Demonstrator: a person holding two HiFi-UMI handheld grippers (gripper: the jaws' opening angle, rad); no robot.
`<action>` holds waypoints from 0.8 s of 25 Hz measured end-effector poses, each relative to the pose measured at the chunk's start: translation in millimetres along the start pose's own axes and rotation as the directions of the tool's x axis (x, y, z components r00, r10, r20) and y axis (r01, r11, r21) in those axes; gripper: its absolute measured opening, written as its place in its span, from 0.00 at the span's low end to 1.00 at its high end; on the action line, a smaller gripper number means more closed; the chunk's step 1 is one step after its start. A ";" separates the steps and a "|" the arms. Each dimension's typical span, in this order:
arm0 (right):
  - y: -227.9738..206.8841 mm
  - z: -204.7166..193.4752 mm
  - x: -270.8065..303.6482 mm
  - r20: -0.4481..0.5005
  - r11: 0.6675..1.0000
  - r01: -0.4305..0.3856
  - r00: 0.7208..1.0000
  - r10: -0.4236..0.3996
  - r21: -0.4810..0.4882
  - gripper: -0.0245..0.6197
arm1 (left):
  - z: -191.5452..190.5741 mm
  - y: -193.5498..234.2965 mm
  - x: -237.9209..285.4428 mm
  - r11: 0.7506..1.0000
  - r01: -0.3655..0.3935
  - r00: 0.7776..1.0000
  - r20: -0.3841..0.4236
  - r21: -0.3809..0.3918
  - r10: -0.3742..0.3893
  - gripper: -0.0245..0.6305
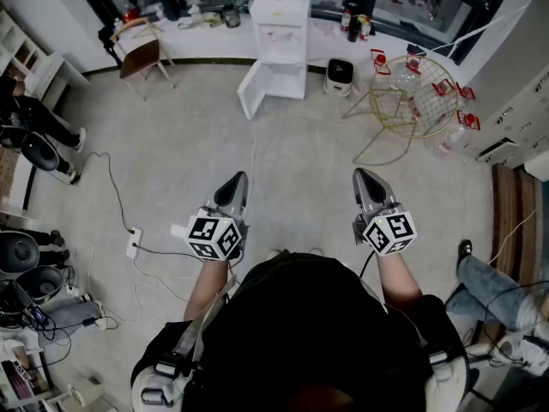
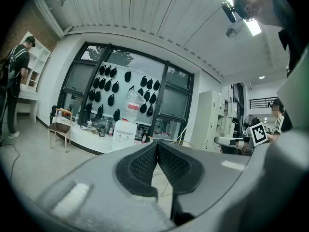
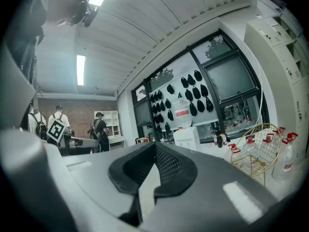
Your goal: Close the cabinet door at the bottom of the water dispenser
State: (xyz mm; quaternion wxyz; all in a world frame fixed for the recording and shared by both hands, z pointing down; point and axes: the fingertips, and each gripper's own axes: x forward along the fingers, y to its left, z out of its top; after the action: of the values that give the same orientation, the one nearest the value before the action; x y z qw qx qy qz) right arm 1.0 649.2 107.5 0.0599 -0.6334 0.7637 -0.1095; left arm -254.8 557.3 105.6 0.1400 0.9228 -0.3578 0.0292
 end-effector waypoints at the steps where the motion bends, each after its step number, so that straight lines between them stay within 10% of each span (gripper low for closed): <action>1: 1.4 -1.2 -0.1 -0.002 1.000 -0.001 1.000 0.001 -0.002 0.05 | -1.1 0.1 -0.7 1.000 0.001 1.000 -0.002 -0.001 -0.001 0.05; 20: 2.0 21.2 4.3 0.074 0.998 -0.029 0.997 0.033 -0.054 0.07 | 9.6 -7.6 5.8 0.999 -0.018 1.000 0.018 0.041 0.017 0.05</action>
State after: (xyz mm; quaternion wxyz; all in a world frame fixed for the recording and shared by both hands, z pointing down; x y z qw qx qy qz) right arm 3.2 643.3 86.7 0.0734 -0.6266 0.7732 -0.0645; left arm -245.8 556.2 95.5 0.1178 0.9225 -0.3664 0.0297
